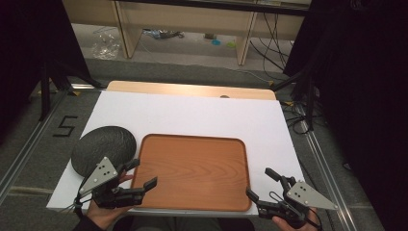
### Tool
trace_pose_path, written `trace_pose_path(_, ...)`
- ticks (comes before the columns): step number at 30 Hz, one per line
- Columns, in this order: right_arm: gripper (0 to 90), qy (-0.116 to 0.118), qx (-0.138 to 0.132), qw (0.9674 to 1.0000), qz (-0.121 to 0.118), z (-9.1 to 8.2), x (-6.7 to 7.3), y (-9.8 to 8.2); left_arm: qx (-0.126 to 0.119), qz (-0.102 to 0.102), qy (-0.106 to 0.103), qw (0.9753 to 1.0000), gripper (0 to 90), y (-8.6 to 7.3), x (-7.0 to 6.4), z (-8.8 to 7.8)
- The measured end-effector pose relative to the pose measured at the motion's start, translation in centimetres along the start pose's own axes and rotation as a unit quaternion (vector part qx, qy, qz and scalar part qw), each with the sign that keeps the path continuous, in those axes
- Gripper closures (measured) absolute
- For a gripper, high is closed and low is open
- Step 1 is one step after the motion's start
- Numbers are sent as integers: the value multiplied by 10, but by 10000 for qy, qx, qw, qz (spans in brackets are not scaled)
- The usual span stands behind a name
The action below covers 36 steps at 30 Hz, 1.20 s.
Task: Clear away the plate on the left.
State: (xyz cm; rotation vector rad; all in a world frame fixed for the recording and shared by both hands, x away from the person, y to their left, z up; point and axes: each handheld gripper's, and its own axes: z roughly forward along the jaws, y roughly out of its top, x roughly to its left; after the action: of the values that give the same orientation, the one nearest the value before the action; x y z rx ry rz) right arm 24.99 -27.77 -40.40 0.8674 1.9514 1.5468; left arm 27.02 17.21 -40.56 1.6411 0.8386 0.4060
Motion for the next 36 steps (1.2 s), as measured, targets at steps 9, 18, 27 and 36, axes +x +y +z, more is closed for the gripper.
trace_pose_path(9,157,-20,87,9999,135,-2,2,0,0,-8,55,10000,167,0,0,-1)
trace_pose_path(18,157,-33,9,9999,135,-1,2,0,-38,4,151,9999,167,1,4,-3)
trace_pose_path(27,157,-15,-8,10000,90,0,2,0,0,-179,421,9990,169,2,18,-7)
trace_pose_path(36,157,-5,-1,10000,87,0,2,0,-193,-398,790,9959,174,4,38,-18)
